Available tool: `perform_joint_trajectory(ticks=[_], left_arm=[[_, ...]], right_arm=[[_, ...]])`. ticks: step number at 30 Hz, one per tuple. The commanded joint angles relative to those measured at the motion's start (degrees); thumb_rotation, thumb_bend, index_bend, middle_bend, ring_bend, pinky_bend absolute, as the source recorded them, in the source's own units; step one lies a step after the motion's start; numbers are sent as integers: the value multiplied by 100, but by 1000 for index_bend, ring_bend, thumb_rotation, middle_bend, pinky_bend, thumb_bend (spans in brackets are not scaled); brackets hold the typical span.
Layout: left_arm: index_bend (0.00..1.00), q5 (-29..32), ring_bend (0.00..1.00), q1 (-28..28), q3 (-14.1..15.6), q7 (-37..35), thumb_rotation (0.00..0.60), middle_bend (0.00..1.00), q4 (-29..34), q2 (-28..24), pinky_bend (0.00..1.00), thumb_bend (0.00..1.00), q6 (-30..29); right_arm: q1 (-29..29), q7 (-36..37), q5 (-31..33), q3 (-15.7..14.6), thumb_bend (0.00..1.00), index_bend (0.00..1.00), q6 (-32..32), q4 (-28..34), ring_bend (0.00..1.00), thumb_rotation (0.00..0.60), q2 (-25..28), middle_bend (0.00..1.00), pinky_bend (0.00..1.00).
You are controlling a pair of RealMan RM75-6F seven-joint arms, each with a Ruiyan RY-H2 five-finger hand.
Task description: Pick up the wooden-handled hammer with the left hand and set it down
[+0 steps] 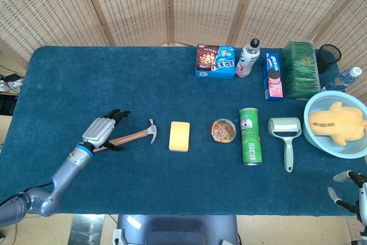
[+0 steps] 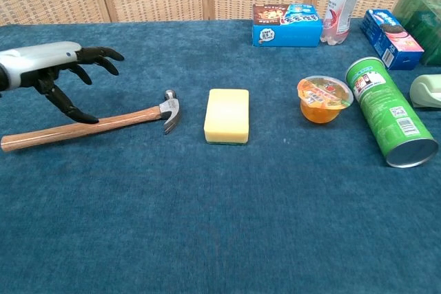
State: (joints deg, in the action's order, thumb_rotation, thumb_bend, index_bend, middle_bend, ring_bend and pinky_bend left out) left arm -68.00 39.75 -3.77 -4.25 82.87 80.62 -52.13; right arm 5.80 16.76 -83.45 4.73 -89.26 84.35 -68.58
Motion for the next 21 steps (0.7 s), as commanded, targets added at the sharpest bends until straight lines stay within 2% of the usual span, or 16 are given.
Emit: perform_joint_trajectory(ticks=[1,6,8,9,11,18,21], left_arm=[[56,84,41,-194,13,203,600,150,214,-155,192,174,-248],[55,172,41,-672,158,615,600,150,929,-628,192,174,-919],[55,23,41,-1215,288,682,600,150,1428,-933,194,174,-1790],[55,-224,41,-1603,453,700,600,150,1748,-1098,195,174,-2393],[65,-481,43,-1957,621,741,600,151,1952,-1222,197,174,-2894],[143,-1063,85,-2873,1077,906,600,193,2424,-1656,199,174,-3938],[155,-1098,98,-3092,1142,912,600,202,2572,-1792,200,174,-4104]], right_arm=[[-53,-26,-33,11,288,504,41,18,441,600,30,517,338],[-174,-142,-182,23,289,505,66,102,441,600,80,517,338],[-299,-292,-384,-6,288,506,116,188,441,600,123,517,338],[-364,-386,-496,-25,288,507,139,258,441,600,153,517,338],[-410,-455,-585,-50,288,512,147,340,441,600,184,517,338],[-552,-652,-840,-149,288,516,207,532,441,600,288,517,338],[-587,-678,-901,-178,287,517,210,574,441,600,304,517,338]])
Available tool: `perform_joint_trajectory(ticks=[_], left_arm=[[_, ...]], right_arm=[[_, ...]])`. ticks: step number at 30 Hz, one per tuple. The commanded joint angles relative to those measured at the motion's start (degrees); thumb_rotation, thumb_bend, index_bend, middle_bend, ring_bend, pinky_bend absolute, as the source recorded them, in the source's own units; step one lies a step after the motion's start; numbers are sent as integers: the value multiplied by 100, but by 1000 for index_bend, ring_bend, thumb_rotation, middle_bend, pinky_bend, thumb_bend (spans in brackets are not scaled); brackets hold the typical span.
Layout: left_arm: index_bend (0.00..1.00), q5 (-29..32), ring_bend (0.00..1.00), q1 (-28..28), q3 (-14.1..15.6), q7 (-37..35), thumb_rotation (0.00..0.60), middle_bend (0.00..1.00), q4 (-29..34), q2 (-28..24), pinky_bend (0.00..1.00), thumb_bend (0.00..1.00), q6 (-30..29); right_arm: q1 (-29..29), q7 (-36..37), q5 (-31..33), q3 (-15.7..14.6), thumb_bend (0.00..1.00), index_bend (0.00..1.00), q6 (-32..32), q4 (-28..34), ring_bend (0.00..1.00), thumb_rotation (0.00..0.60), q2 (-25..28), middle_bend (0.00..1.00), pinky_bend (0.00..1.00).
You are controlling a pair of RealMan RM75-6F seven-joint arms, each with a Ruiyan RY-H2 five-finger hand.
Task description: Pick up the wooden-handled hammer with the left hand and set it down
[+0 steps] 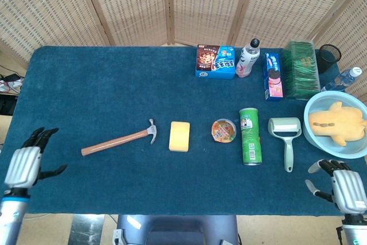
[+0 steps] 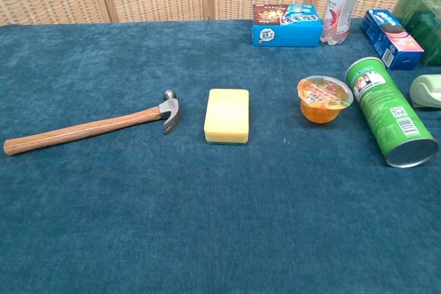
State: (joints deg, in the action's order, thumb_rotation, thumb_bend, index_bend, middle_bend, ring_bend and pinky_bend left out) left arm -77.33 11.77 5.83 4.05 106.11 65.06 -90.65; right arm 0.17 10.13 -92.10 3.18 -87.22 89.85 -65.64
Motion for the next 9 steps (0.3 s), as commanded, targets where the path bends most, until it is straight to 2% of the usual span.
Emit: perform_joint_trajectory(ticks=[1,9], left_arm=[[157,-180,102,-369,196,78,600,204,307,-299,201,174,-294],[199,-116,122,-584,68,-13,600,217,326,-407,208,173,-247]], right_arm=[[-36,-12,-49,-34,288,516,10,28,441,600,6,517,338],[-109,-110,-39,-88,288,531,91,128,440,600,31,517,338]])
